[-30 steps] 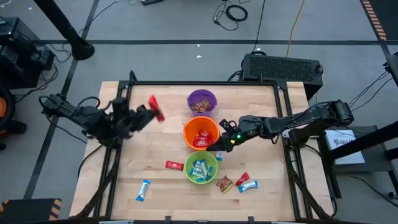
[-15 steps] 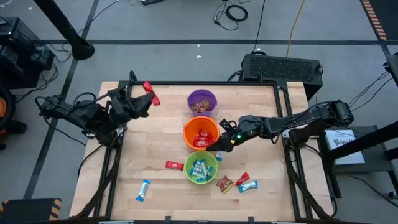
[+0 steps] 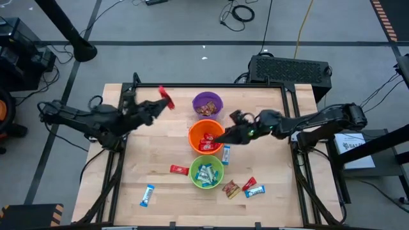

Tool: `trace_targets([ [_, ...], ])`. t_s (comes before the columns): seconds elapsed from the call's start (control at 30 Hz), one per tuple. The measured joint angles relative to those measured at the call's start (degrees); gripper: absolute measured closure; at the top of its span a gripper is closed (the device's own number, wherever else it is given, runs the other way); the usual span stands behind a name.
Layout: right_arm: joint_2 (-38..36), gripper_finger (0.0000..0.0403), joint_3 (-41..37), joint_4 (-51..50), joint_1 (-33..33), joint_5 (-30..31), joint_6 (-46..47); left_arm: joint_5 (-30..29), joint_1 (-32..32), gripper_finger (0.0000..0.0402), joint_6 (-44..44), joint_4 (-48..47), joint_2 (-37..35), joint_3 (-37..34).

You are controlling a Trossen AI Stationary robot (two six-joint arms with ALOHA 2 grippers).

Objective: Sort candy by brand, put in halloween buckets
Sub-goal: Put red chocolate bar into the orange bucket, then put blue chocolate bar into the green bucket

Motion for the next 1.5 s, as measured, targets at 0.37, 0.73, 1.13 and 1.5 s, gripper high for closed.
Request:
trace_targets([
  [0.37, -12.0, 0.0268, 0.0, -16.4, -3.8, 3.0, -5.3, 27.6, 8.5, 0.0318, -4.6, -10.5, 16.2, 0.0],
  [0.73, -17.0, 0.0268, 0.0, -32.0, -5.1, 3.0, -6.2, 31.7, 12.2, 0.0247, -4.2, -17.1, 25.7, 3.4],
  [1.13, -18.9, 0.0268, 0.0, -50.3, -3.5, 3.7, -0.5, 40.1, 13.9, 0.0194, -6.8, -19.4, 21.9, 6.6],
  [1.5, -18.2, 0.0268, -0.1, -74.1, 6.8, 3.9, 0.4, 38.8, 13.3, 0.0194, -4.1, -27.1, 13.0, 8.9],
])
